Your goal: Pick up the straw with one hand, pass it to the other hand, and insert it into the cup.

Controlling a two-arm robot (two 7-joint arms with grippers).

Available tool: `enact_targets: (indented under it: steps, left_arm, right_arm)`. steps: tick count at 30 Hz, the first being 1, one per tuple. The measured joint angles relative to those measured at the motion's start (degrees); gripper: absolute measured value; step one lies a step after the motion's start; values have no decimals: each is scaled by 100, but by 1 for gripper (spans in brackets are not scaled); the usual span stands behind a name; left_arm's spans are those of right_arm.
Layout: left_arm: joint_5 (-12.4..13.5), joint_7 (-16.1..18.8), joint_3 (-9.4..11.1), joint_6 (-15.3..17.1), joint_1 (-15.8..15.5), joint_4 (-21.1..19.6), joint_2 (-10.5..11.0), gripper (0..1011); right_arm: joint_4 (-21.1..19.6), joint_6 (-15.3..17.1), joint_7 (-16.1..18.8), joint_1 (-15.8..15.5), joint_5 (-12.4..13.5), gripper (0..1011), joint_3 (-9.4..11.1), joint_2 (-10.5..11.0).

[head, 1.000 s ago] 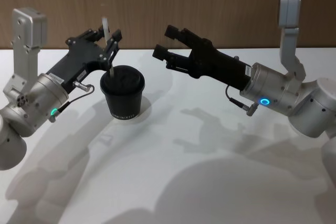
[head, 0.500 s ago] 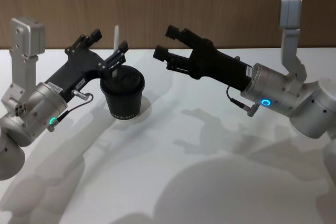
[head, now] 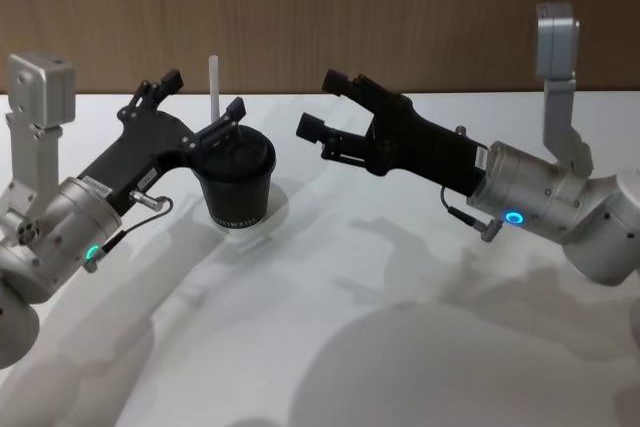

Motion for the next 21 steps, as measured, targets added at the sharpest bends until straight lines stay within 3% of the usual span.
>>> enact_targets:
  steps: [21]
  left_arm:
    - [-58, 36, -253, -119, 626, -530, 73, 1003]
  right_arm:
    - [-266, -21, -156, -250, -51, 1001, -20, 145]
